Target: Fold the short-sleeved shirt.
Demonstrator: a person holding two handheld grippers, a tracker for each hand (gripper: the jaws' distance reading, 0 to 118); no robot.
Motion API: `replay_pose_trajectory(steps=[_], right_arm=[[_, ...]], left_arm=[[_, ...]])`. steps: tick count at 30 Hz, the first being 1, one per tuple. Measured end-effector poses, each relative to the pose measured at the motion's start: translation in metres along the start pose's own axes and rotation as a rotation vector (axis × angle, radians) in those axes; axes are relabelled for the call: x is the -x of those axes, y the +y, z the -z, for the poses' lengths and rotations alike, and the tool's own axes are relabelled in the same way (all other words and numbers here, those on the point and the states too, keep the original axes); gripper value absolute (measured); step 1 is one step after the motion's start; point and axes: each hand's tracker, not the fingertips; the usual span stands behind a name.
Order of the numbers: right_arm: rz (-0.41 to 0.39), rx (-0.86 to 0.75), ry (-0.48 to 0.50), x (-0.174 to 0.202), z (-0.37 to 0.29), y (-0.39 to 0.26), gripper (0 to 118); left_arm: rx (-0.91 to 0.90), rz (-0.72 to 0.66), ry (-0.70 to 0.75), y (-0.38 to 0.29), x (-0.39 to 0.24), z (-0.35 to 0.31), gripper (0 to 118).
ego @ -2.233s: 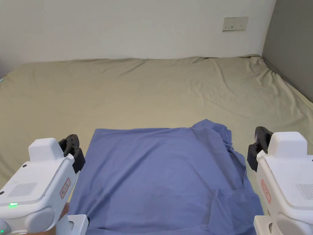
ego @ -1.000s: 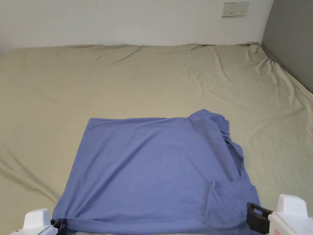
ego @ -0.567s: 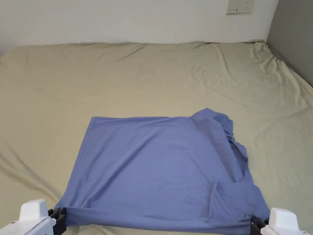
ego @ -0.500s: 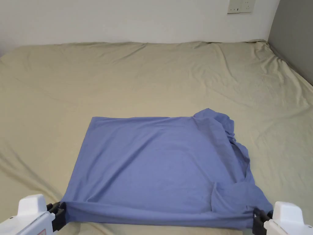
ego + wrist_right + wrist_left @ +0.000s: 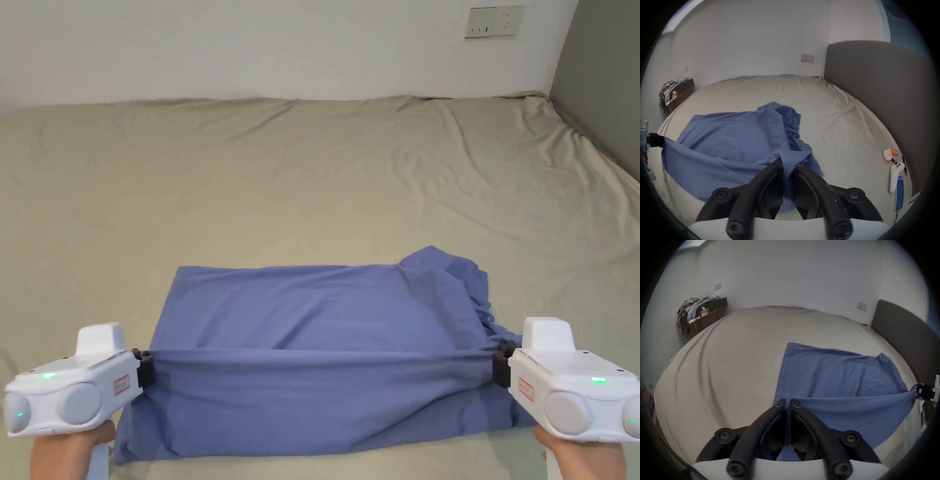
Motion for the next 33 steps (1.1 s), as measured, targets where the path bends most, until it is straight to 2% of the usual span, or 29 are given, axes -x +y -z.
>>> replay_pose_trajectory(steps=[8,10,11,12,13,15,16,20,24,31,33], right_arm=[[0.053,0.197,-0.01,-0.001,0.073,-0.011,13],[0.07,0.184,-0.004,-0.003,0.07,-0.017,17],[0.089,0.159,0.001,-0.003,0.064,-0.016,24],[0.095,0.162,0.001,-0.007,0.057,-0.015,38],[0.096,0.162,0.001,-0.007,0.051,-0.012,61],[0.101,0.075,0.01,-0.009,0.026,-0.005,94],[0.102,0.009,0.014,-0.01,0.011,-0.002,107],[0.09,-0.249,0.017,-0.012,-0.071,0.014,109],[0.036,-0.449,0.001,-0.009,-0.146,0.01,109],[-0.018,-0.538,-0.026,0.0,-0.213,-0.032,110],[-0.031,-0.54,-0.031,0.001,-0.217,-0.044,104]], left_arm=[[0.163,0.063,0.069,-0.012,-0.012,0.065,4],[0.131,0.075,0.074,-0.015,-0.013,0.057,5],[0.128,0.075,0.071,-0.015,-0.012,0.054,12],[0.122,0.069,0.065,-0.014,-0.01,0.05,27],[0.117,0.059,0.058,-0.012,-0.009,0.045,63],[0.071,0.007,0.011,-0.006,-0.007,0.024,109],[0.029,-0.009,-0.009,-0.004,-0.006,0.011,117],[-0.23,-0.04,-0.044,0.008,-0.012,-0.064,115],[-0.456,0.032,-0.03,-0.004,-0.024,-0.136,115],[-0.57,0.034,0.03,-0.055,-0.031,-0.192,115],[-0.57,0.057,0.036,-0.07,-0.031,-0.197,106]])
